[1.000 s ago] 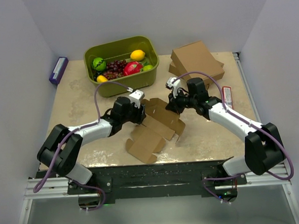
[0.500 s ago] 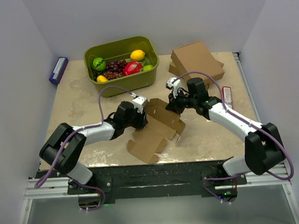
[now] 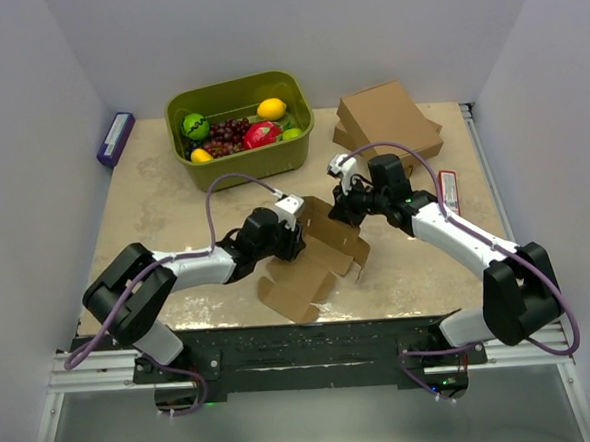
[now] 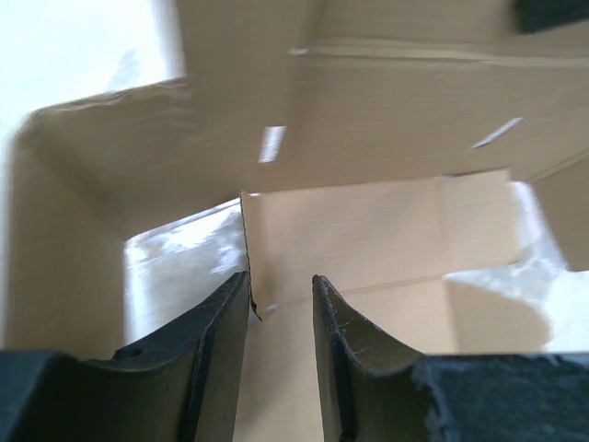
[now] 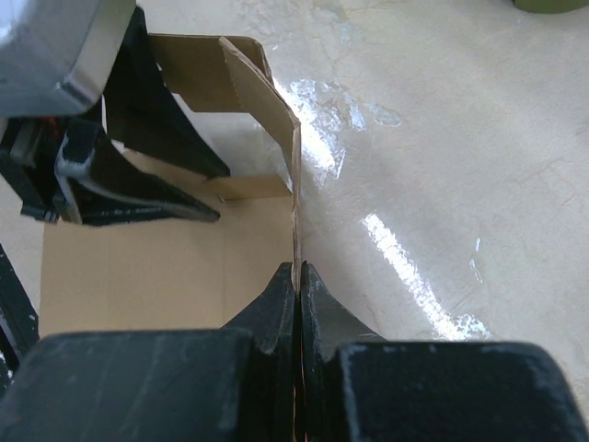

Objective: Fold the paper box

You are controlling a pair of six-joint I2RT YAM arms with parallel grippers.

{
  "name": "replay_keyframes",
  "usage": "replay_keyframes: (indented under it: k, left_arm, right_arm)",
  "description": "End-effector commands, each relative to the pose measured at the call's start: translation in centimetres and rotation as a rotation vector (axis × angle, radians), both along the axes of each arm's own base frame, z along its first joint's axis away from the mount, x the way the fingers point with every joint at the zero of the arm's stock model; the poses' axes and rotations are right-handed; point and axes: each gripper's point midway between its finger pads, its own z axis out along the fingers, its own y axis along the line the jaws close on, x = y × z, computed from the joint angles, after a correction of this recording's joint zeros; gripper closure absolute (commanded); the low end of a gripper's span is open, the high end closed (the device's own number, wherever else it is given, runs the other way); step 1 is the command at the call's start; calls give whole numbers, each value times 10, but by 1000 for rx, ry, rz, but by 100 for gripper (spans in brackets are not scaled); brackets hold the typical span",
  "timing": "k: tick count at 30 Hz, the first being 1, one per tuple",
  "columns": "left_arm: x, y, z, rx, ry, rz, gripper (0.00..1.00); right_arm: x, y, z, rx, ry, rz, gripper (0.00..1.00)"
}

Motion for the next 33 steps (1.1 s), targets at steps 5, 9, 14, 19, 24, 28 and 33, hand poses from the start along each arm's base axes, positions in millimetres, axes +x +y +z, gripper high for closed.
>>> replay_keyframes:
  k: [5,9,14,19,24,28,33]
  left_arm:
    - [-12,-31,1,-81,6,-29,62]
    - [-20,-35,-14,-73,43,-42,62]
    - [-27,-40,-24,-84,67,-60,62]
    - [-19,-37,12,-102,-22,-63,56]
    - [-17,-29,54,-98,-127,-86,32]
    - [-22,-11,79,-73,-184,-82,27]
    - [-5,9,119,-64,-268,-70,23]
  right_arm:
    - [16,7,26,41,-78,-6,100]
    - [15,7,25,39,-77,-5,100]
    - [16,7,25,37,-78,-8,100]
    - [16,6,25,36,-81,-10,100]
    - [15,7,27,35,-83,-3,100]
    - [15,7,27,35,-82,4,100]
    - [13,8,31,40,-82,18,100]
